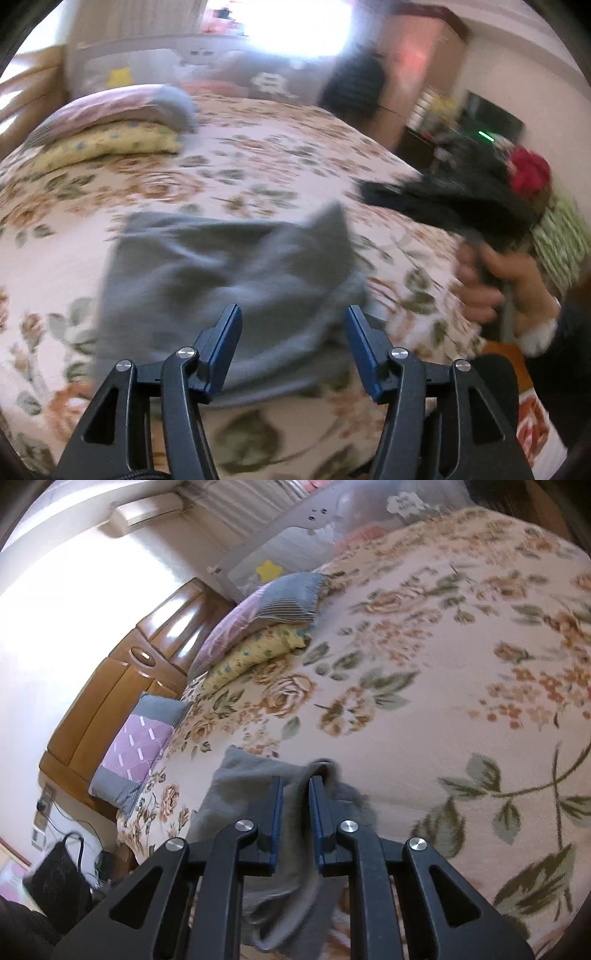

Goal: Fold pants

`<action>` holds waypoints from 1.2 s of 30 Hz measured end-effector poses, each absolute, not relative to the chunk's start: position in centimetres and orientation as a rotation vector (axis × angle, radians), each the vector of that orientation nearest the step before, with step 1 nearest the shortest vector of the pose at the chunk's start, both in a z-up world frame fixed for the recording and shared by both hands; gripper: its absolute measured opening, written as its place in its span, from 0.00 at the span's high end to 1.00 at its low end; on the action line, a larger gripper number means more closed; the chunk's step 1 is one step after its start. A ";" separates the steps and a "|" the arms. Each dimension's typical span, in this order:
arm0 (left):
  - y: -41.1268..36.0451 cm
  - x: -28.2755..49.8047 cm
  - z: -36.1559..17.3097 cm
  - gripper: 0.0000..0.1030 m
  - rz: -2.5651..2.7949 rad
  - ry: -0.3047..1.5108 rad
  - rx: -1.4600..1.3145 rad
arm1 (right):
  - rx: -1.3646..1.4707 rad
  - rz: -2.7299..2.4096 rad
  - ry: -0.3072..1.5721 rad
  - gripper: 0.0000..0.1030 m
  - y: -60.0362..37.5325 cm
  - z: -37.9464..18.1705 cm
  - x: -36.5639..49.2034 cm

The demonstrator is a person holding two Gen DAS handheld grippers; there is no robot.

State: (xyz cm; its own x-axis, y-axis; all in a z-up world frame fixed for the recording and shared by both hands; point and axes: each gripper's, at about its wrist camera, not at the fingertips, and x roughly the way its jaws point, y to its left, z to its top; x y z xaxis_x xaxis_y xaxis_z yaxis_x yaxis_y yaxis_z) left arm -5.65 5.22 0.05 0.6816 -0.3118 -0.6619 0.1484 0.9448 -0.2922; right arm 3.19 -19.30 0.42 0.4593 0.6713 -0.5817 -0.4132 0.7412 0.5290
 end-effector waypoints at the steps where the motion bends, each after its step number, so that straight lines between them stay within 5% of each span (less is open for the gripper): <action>1: 6.8 -5.4 0.1 0.43 -0.231 0.777 -0.242 | 0.323 0.689 0.855 0.84 -18.6 0.7 2.9; 8: 14.1 -1.6 -1.1 0.42 -0.090 0.843 -0.345 | 0.241 0.706 0.866 0.84 -13.5 0.7 1.0; 22: 16.0 4.5 -4.5 0.41 -0.026 0.989 -0.298 | -0.002 0.559 0.945 0.83 -10.1 -2.4 0.1; 27: 15.8 4.8 -6.3 0.41 -0.039 1.037 -0.293 | -0.136 0.508 0.977 0.62 -10.6 -5.2 -2.5; 30: 15.3 5.1 -7.7 0.41 -0.035 1.068 -0.275 | -0.170 0.487 0.992 0.62 -11.6 -7.1 -3.8; 36: 15.2 5.3 -10.1 0.24 -0.012 1.091 -0.239 | -0.047 0.495 0.936 0.62 -14.2 -8.5 -4.6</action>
